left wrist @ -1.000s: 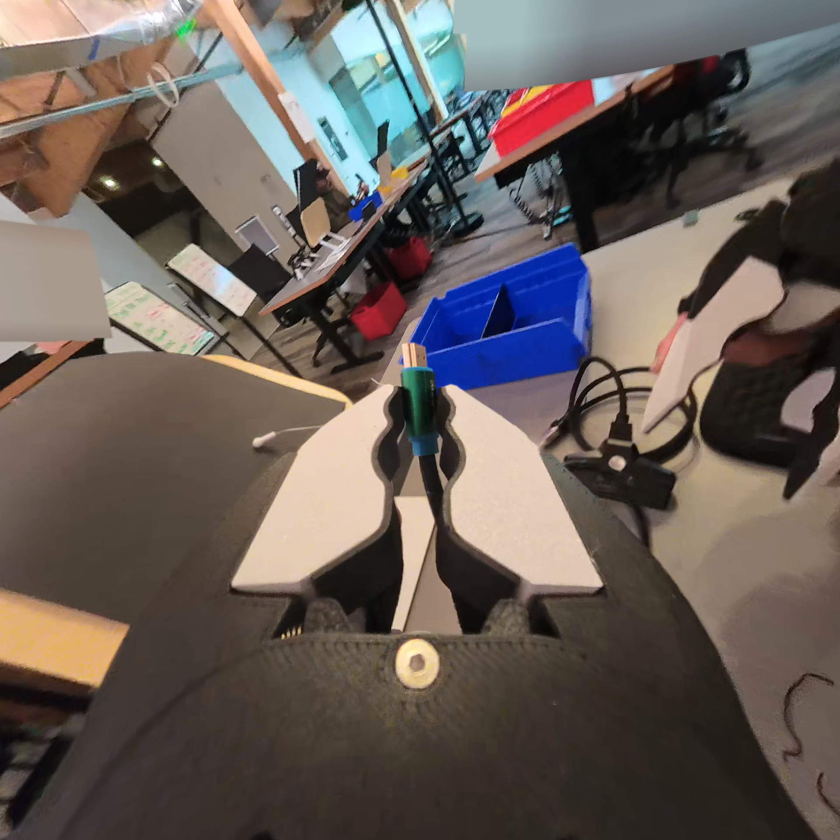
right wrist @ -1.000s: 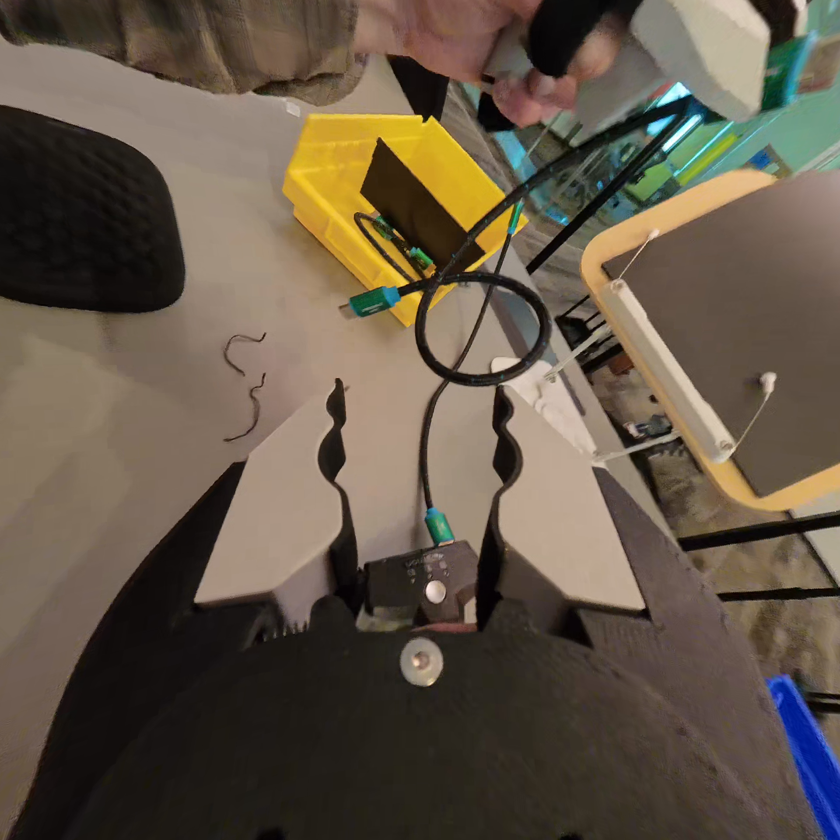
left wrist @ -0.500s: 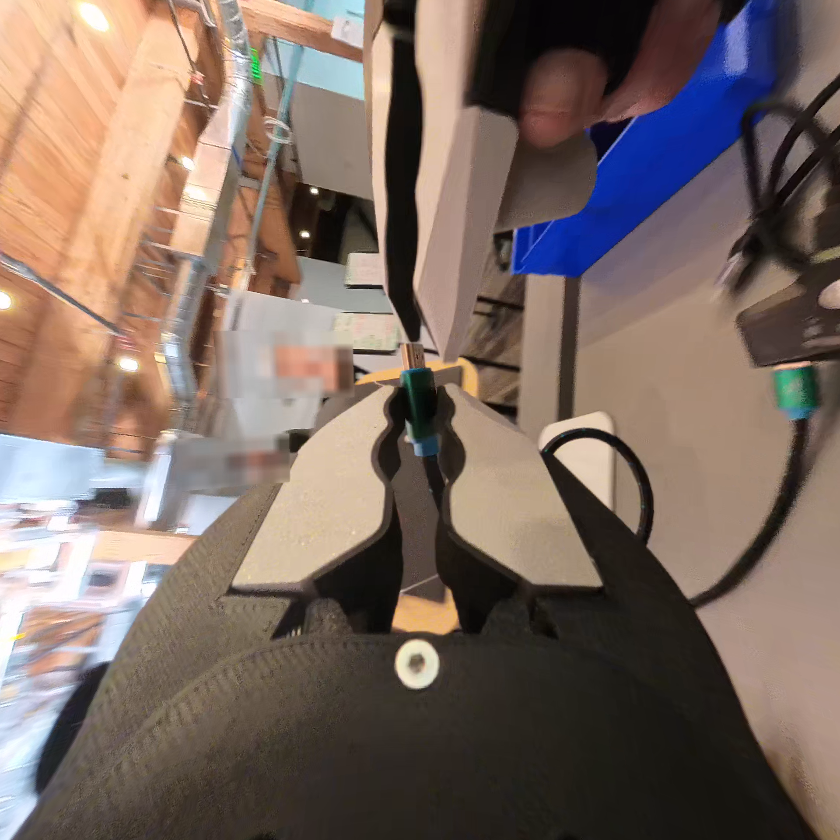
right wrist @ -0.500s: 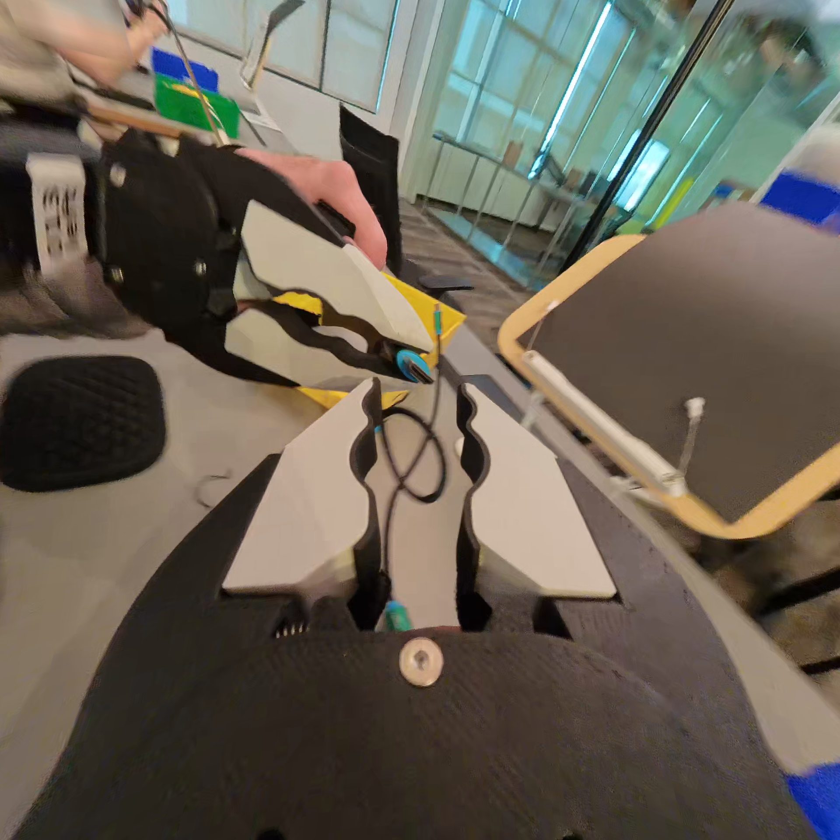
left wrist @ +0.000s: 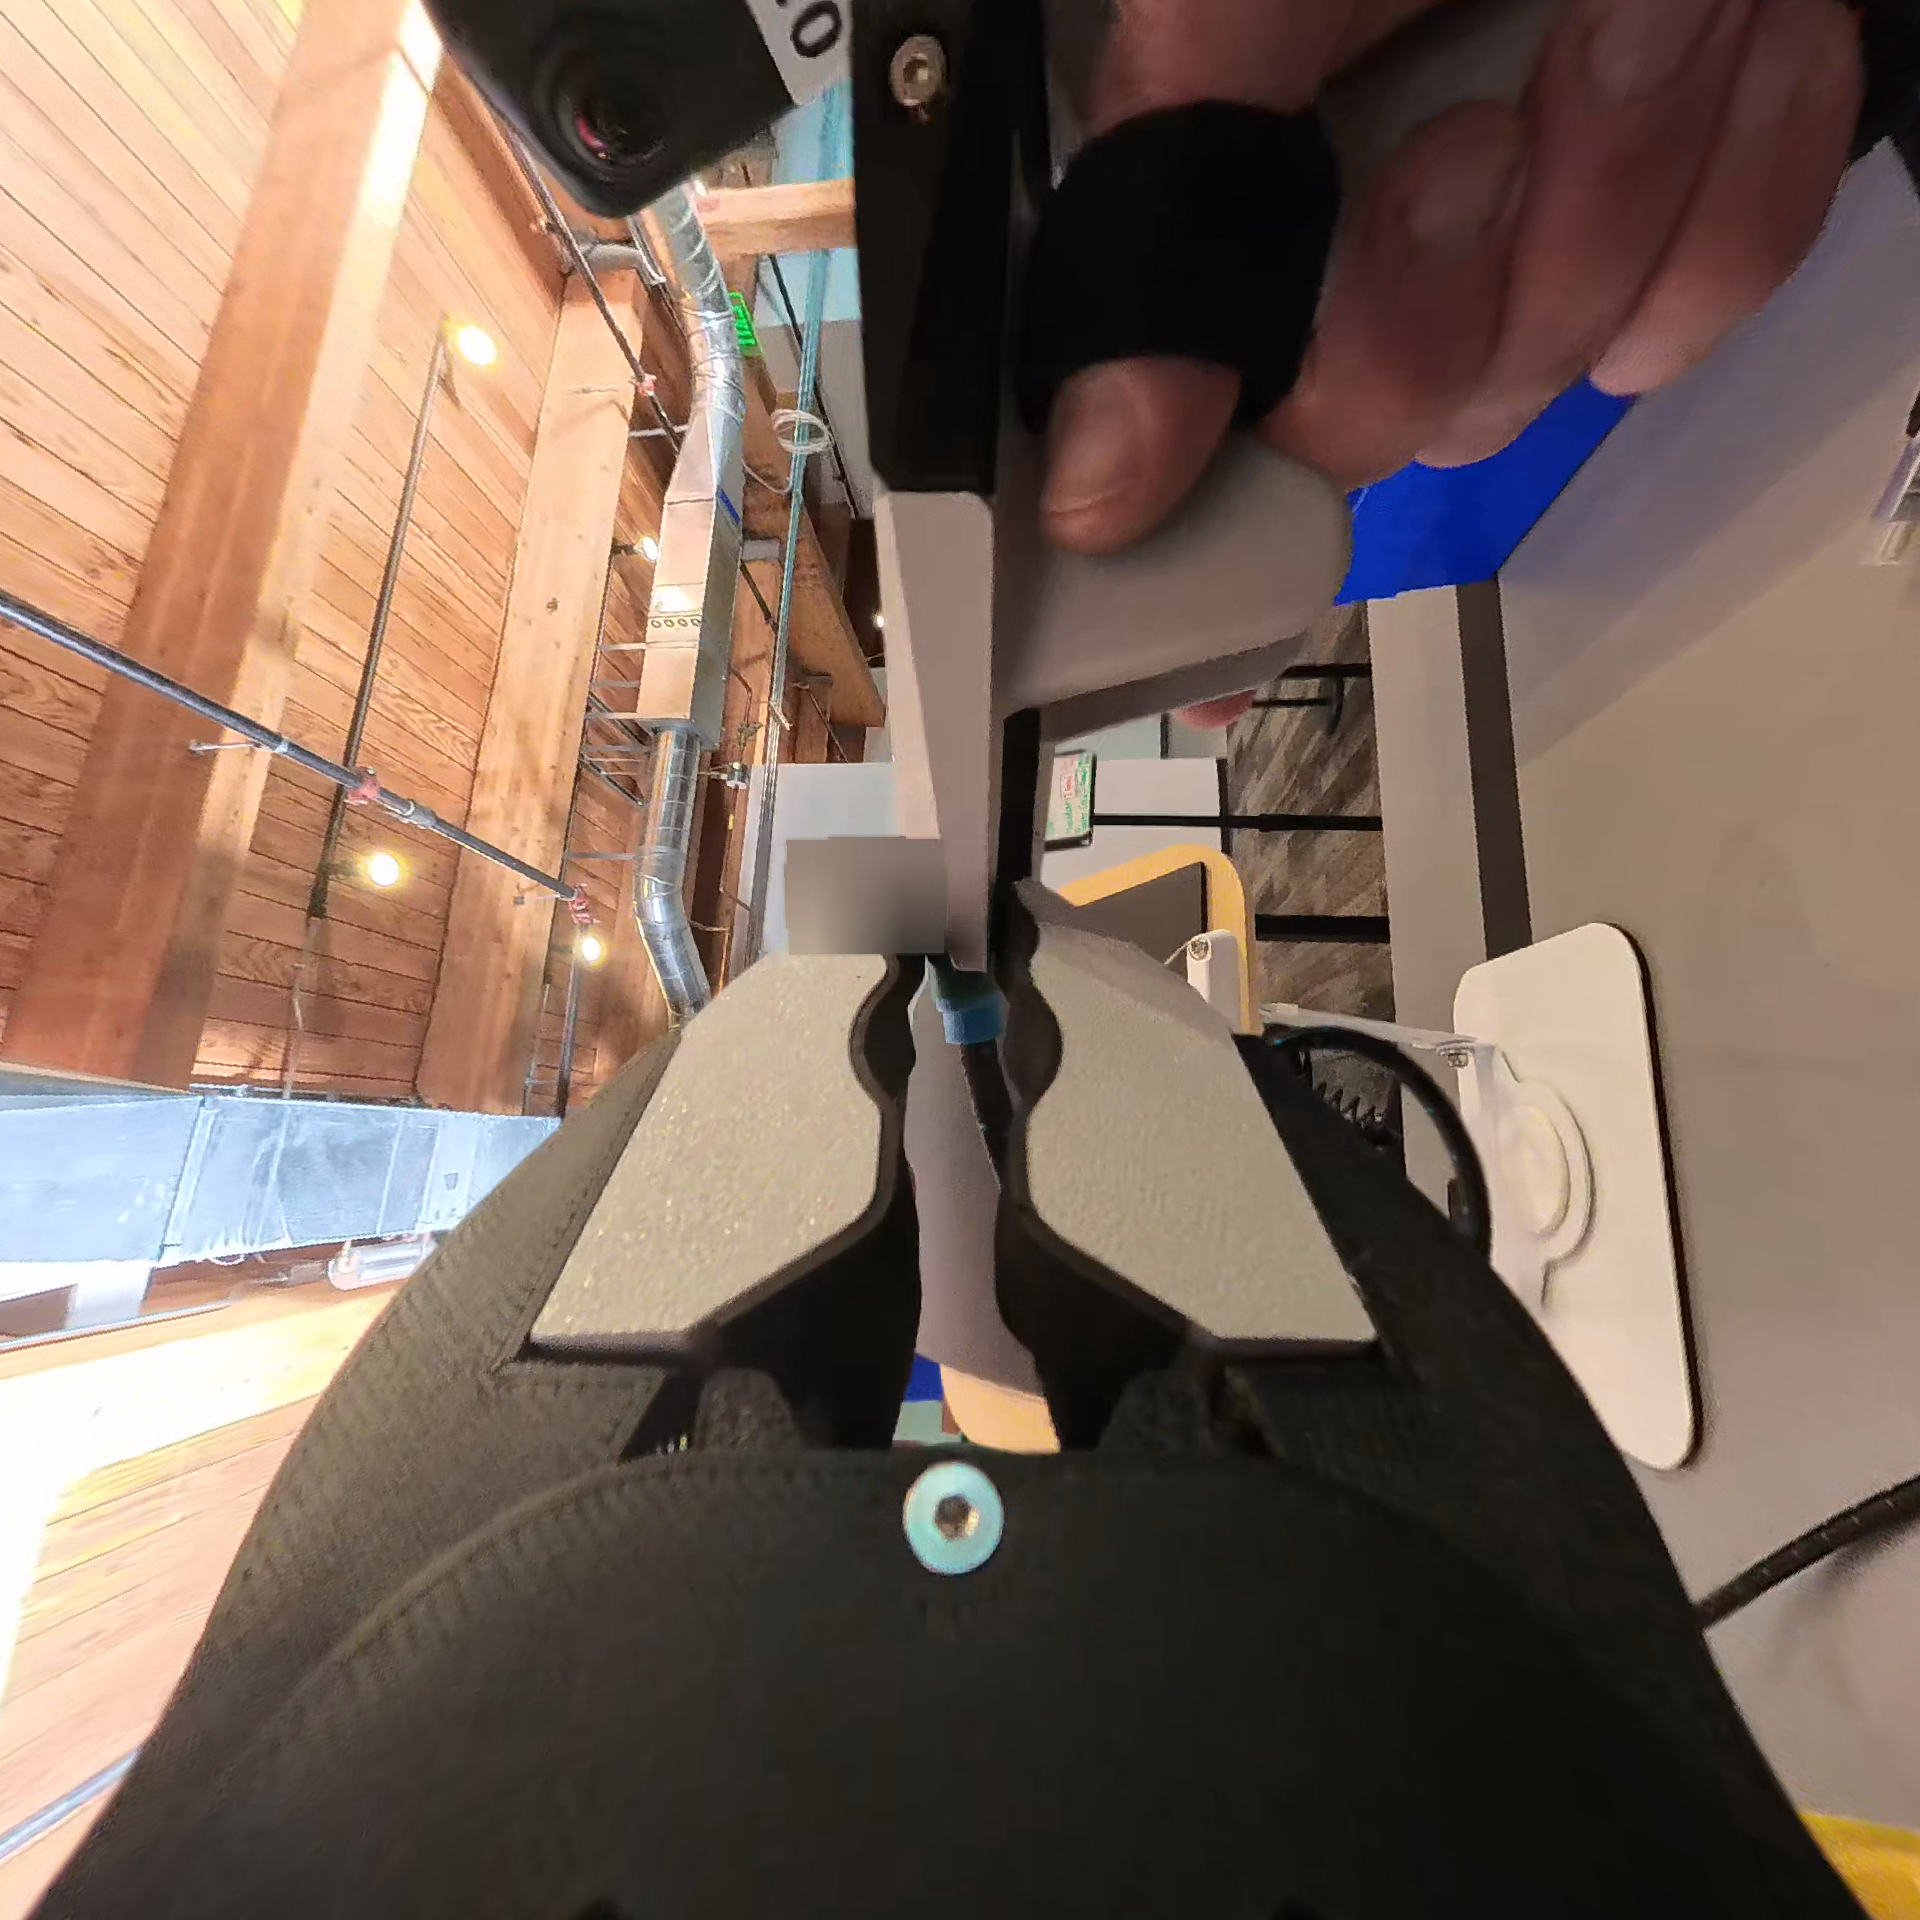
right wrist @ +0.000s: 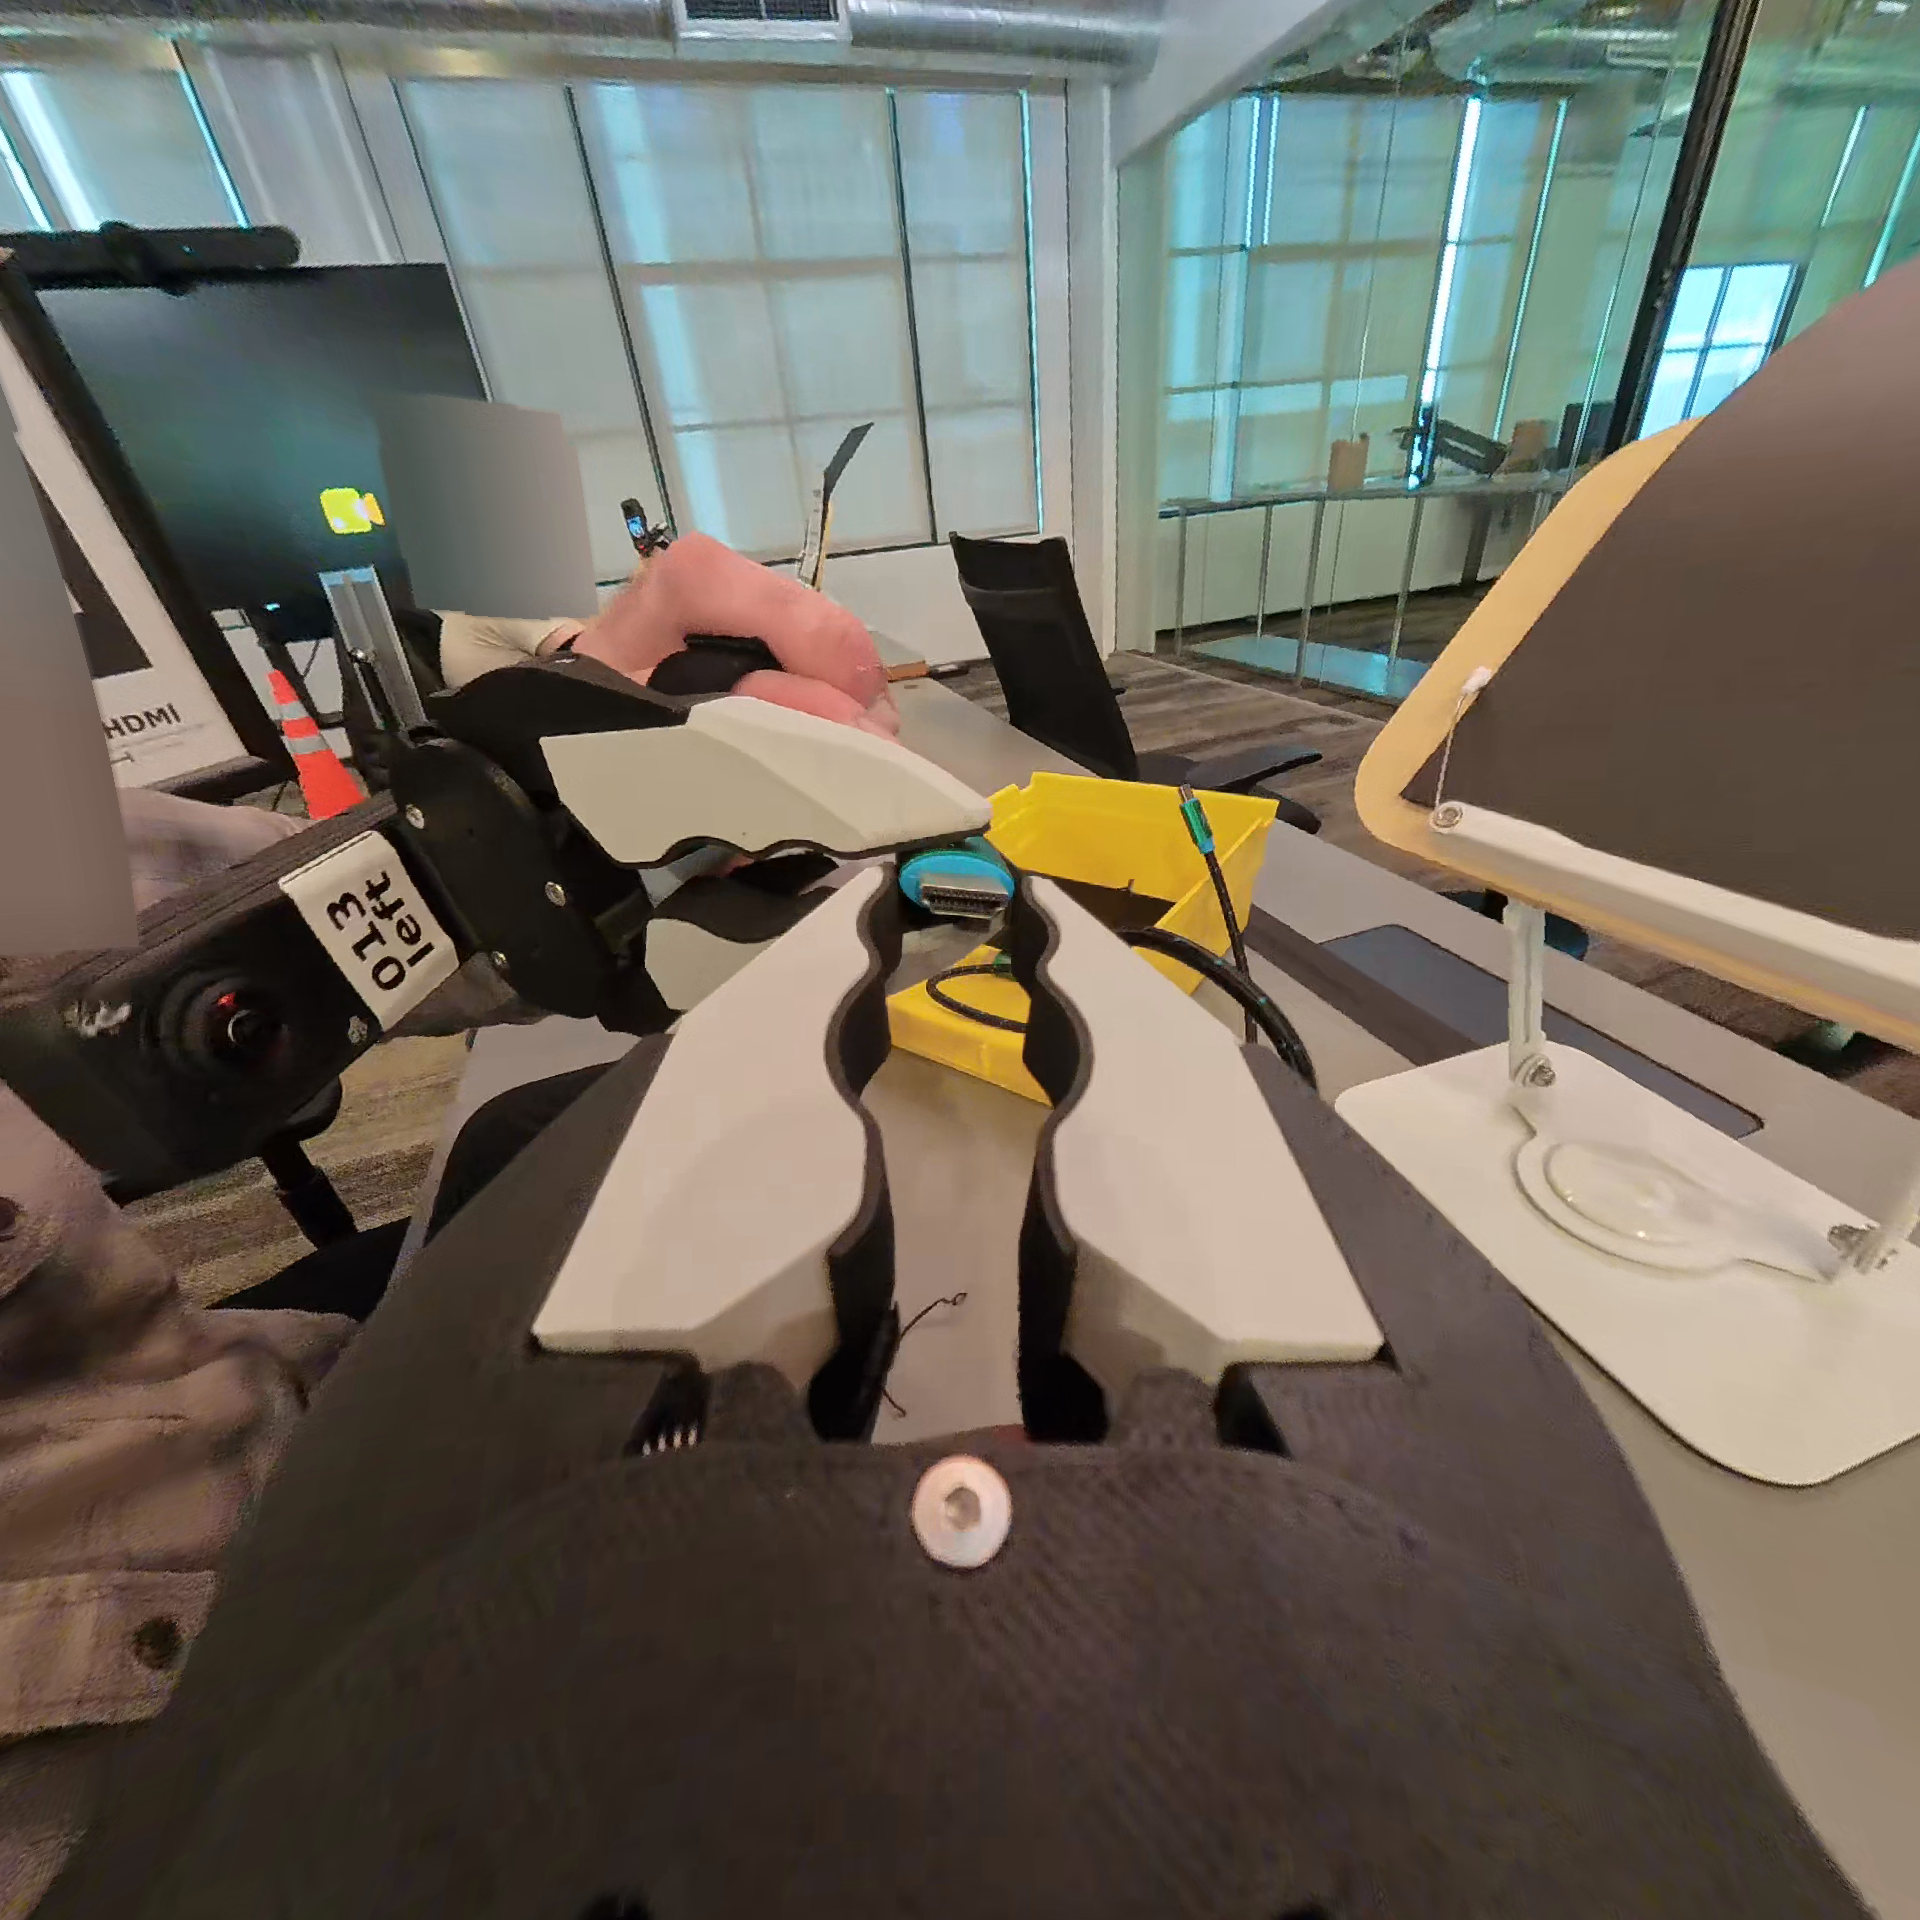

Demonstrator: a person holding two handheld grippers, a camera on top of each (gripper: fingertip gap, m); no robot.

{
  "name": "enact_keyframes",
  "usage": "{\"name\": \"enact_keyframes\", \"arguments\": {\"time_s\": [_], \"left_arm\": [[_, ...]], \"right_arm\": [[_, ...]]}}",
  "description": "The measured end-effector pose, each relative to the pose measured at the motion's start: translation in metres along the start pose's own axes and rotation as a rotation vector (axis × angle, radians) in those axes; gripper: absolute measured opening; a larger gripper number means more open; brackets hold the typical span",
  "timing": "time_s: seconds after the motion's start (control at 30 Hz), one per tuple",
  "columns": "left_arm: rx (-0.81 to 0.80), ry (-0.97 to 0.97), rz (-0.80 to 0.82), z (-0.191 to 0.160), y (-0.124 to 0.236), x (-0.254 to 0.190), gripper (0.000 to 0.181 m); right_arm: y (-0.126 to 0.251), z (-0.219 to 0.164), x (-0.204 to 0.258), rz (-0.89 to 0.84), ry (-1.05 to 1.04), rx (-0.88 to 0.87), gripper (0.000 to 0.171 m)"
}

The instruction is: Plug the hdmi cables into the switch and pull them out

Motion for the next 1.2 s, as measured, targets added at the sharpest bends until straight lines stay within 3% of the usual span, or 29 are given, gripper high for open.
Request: {"name": "enact_keyframes", "arguments": {"time_s": [0.2,0.33,0.4,0.57,0.67,0.7,0.77,0.9,0.97,1.07,1.2], "left_arm": [[-0.006,0.088,-0.052,0.004,-0.010,0.007,0.013],[-0.023,0.222,-0.113,0.008,-0.009,0.016,0.022],[-0.007,0.276,-0.177,0.010,-0.009,0.011,0.008],[0.038,0.333,-0.221,0.006,-0.005,-0.014,0.008],[0.047,0.484,-0.305,0.011,0.005,-0.031,0.007],[0.085,0.533,-0.345,0.010,0.008,-0.040,0.005],[0.147,0.664,-0.419,0.004,0.013,-0.056,0.016],[0.320,0.880,-0.659,-0.010,0.014,-0.115,0.035],[0.423,0.965,-0.857,-0.012,0.016,-0.154,0.043],[0.553,1.041,-1.047,-0.013,0.022,-0.192,0.044],[0.689,1.064,-1.130,-0.013,0.030,-0.219,0.036]], "right_arm": [[0.010,0.005,-0.003,0.031,0.007,-0.044,0.015],[0.015,0.008,-0.004,0.050,0.012,-0.080,0.000],[0.016,0.008,-0.004,0.057,0.001,-0.097,0.000],[0.015,-0.013,-0.011,0.016,-0.045,-0.004,0.000],[0.021,-0.030,-0.006,-0.015,-0.047,0.093,0.000],[0.026,-0.036,-0.005,-0.044,-0.024,0.141,0.001],[0.039,-0.045,-0.004,-0.090,-0.025,0.205,0.019],[0.070,-0.055,-0.006,-0.154,-0.047,0.258,0.020],[0.079,-0.056,-0.004,-0.175,-0.051,0.247,0.016],[0.086,-0.060,-0.001,-0.199,-0.043,0.249,0.013],[0.086,-0.070,0.001,-0.212,-0.029,0.284,0.013]]}}
Point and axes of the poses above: each gripper's, where its closed fingertips meet, y back along the fingers, z out of its top, x = y × z across the jaws, the point moved 5 cm from there along y, back along the fingers, and after that the axes turned 9 degrees about z, right-handed, at the moved point
